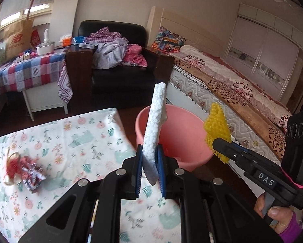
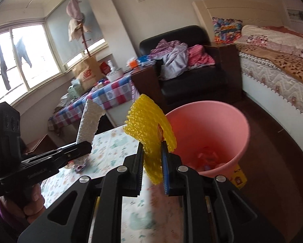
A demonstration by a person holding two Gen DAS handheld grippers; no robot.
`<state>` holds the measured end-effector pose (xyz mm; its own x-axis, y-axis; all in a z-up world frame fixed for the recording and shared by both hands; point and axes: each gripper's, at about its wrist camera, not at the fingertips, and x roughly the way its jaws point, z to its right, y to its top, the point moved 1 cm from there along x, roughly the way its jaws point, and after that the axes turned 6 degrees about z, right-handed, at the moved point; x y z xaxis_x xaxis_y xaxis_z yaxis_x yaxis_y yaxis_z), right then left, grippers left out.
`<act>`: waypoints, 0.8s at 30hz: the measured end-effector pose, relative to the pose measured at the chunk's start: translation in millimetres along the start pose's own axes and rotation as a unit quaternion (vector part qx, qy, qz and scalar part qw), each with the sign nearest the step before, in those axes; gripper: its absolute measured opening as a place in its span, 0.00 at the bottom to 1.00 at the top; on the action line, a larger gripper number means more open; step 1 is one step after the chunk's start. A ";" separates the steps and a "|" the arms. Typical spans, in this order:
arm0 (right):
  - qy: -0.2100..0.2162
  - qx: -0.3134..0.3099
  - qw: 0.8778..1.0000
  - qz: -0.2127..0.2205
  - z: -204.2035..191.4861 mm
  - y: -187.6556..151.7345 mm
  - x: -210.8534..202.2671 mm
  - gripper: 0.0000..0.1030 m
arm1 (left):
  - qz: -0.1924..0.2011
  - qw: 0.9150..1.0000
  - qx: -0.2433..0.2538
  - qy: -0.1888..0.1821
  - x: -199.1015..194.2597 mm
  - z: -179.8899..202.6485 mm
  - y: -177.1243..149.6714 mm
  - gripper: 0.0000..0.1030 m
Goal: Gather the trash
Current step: 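Carry the foam strip and foam net over the pink bucket, then open both tools to drop the foam pieces into the bucket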
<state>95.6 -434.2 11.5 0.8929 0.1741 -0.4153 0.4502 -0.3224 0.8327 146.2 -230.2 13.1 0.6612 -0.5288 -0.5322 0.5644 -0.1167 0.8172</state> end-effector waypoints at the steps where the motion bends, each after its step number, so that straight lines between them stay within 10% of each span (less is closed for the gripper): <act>1: -0.007 0.003 1.000 0.000 6.5 1.3 3.6 0.16 | -0.007 1.000 0.001 -0.002 9.2 4.5 2.4 0.12; 24: -0.070 0.026 0.996 -0.045 53.0 -8.1 70.7 0.21 | -0.097 0.995 -0.015 -0.004 133.6 30.0 -5.5 0.15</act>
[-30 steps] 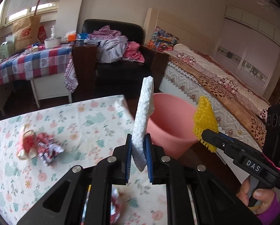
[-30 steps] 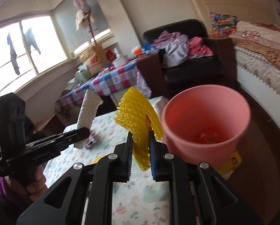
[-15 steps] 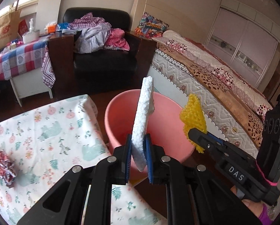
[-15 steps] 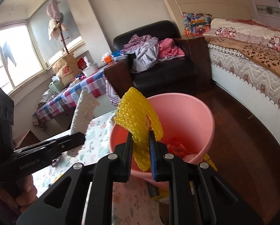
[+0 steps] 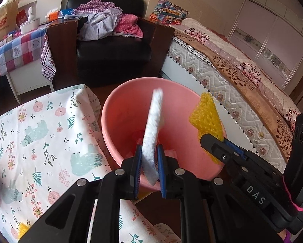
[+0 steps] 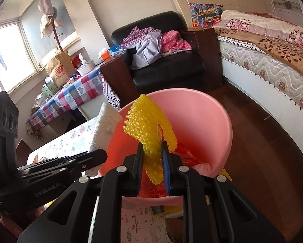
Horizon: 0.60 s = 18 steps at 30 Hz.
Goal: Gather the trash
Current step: 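Open both tools to drop the foam pieces into the bucket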
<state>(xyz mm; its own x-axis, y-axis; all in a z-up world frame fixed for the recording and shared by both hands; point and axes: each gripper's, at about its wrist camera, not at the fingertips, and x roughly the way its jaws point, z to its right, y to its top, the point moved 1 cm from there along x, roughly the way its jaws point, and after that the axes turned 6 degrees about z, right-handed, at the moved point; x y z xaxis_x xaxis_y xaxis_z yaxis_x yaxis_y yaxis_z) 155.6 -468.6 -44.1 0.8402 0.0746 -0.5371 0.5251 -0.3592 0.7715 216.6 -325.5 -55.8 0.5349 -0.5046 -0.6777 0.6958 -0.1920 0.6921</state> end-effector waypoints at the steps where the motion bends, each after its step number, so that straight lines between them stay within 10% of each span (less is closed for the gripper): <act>1: -0.003 0.001 1.000 -0.001 0.3 -0.1 0.7 0.26 | -0.001 1.000 0.001 0.001 1.6 2.0 0.4 0.22; 18: -0.013 -0.016 1.000 0.012 -12.5 -0.5 -22.9 0.38 | 0.047 0.999 0.011 -0.014 -53.0 -0.3 2.2 0.45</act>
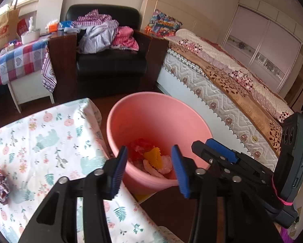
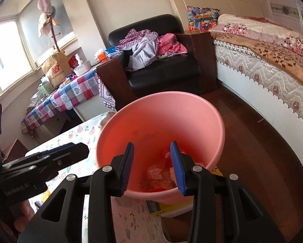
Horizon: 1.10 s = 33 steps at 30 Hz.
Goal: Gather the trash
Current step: 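Open both tools to drop the foam pieces into the bucket, then move both tools back over the table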
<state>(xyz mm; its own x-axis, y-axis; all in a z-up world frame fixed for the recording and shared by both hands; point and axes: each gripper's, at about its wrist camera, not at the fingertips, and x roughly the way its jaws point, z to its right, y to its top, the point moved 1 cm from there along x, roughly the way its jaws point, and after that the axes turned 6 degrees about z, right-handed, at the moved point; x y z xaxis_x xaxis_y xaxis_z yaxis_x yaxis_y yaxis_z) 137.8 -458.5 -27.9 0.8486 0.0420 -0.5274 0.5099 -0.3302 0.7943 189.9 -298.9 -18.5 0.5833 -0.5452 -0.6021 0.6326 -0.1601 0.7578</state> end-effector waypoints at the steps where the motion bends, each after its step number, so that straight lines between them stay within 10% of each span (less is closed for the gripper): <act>1: 0.002 -0.002 1.000 0.000 -2.9 -0.2 -2.7 0.41 | 0.005 1.000 0.001 0.001 -6.0 -1.2 0.0 0.45; 10: 0.047 -0.036 0.998 0.012 -51.6 -5.5 -40.7 0.49 | 0.059 0.998 0.007 0.015 -89.7 -39.3 1.6 0.47; 17: 0.108 -0.061 0.992 -0.016 -96.9 -24.5 -53.2 0.49 | 0.113 0.988 0.036 0.099 -177.8 -91.3 -28.0 0.48; 33: 0.208 -0.098 0.959 -0.165 -178.2 -112.1 -30.7 0.49 | 0.059 0.981 -0.081 0.165 -242.3 -183.7 -150.0 0.48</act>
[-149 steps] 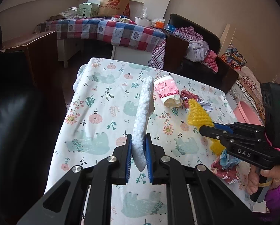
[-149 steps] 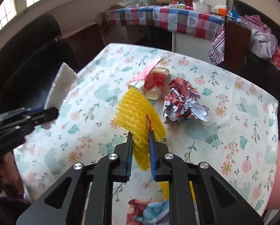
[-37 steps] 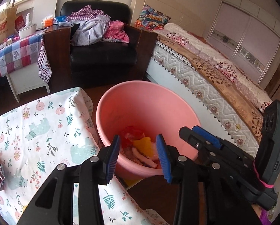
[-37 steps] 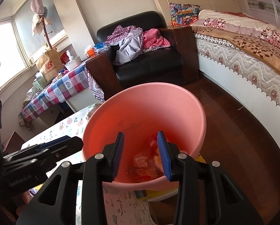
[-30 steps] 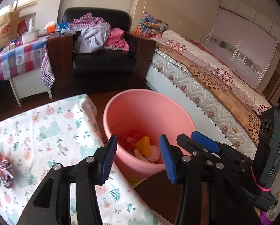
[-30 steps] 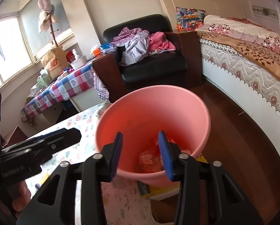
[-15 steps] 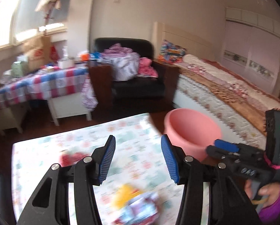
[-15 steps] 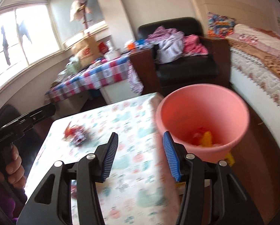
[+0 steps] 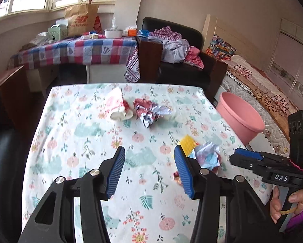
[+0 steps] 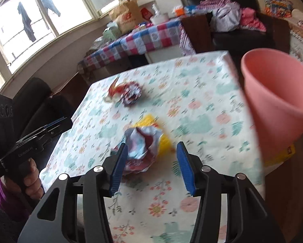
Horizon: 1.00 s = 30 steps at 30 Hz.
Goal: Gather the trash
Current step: 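Move both tools back over the table, then grasp the crumpled blue-and-red paper with the right tool and lift it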
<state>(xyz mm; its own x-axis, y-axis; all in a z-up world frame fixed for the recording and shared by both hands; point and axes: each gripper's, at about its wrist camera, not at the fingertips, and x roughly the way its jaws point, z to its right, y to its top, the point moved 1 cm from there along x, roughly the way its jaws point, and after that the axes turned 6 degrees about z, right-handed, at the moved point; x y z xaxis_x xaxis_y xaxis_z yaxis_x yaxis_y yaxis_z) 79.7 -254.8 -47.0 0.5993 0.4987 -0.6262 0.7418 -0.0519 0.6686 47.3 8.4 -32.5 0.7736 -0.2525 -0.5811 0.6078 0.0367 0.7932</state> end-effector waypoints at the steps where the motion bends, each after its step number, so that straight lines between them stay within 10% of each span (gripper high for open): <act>1: 0.004 -0.001 1.000 -0.007 -2.4 -3.3 3.3 0.49 | -0.001 1.000 -0.001 -0.002 -0.1 -0.9 -2.5 0.48; 18: -0.015 -0.011 0.999 -0.049 -20.6 -0.4 45.5 0.49 | -0.006 1.000 -0.012 -0.023 4.8 4.7 -13.1 0.48; 24: -0.002 -0.015 0.999 -0.046 -23.4 -1.7 47.1 0.03 | -0.005 1.000 -0.021 -0.021 5.1 -2.3 -16.0 0.48; 30: -0.013 -0.003 1.000 -0.016 -5.8 -0.1 21.1 0.01 | -0.003 1.000 -0.024 -0.020 4.6 -5.8 -17.6 0.48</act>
<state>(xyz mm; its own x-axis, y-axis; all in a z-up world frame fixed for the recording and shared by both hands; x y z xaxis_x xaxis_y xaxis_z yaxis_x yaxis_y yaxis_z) 90.5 -239.2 -58.0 0.5835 0.4776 -0.6568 0.7587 -0.0320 0.6507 41.2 12.2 -50.2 0.7628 -0.2913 -0.5773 0.6210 0.0809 0.7796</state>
